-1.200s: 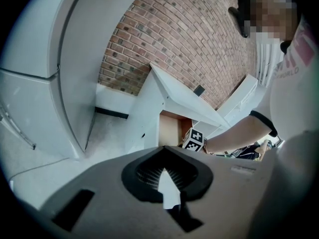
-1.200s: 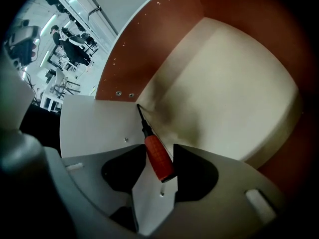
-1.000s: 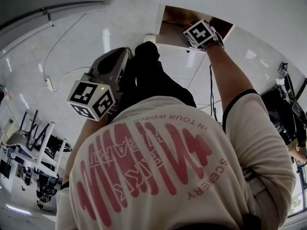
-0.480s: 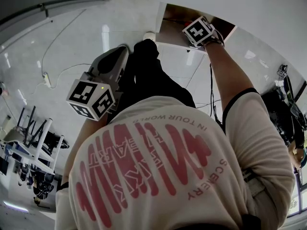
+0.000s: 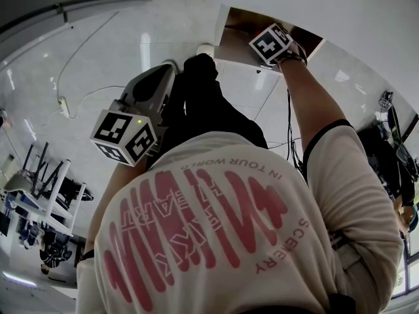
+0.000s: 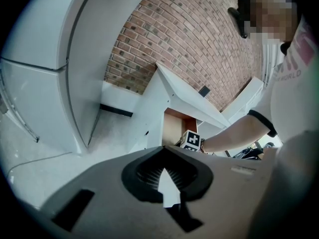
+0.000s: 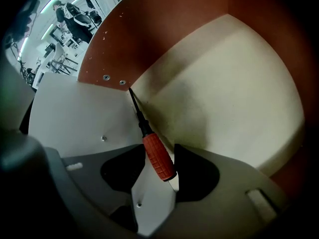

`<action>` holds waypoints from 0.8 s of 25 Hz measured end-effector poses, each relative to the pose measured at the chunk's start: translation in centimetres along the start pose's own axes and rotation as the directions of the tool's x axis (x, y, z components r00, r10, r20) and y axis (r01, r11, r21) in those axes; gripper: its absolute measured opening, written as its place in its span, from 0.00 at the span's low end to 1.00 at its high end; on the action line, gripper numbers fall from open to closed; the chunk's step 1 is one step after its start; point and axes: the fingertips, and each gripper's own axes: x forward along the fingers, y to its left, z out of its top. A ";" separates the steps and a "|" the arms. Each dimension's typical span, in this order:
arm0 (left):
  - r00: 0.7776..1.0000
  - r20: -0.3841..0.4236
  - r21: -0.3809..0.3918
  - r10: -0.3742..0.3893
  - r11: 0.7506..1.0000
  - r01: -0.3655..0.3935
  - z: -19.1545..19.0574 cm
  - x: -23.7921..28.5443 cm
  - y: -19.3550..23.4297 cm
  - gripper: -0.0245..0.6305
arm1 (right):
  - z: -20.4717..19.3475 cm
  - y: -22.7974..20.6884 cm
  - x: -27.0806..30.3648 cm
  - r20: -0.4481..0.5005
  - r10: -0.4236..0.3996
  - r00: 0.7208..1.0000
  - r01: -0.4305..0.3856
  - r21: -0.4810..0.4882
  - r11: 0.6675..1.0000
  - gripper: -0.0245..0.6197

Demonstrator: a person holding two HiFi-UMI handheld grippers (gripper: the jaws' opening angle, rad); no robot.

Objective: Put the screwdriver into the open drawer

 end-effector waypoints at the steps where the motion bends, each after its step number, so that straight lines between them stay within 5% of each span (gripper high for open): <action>1: 1.000 0.000 0.000 0.000 1.000 0.000 0.0 0.0 0.0 0.04 | 0.0 0.0 0.0 -0.002 -0.004 1.000 0.004 -0.001 1.000 0.32; 20: 1.000 0.003 -0.019 0.000 1.000 0.000 -0.2 0.1 -0.3 0.04 | -1.2 -0.3 0.0 -0.042 0.019 0.999 -0.017 0.059 0.998 0.35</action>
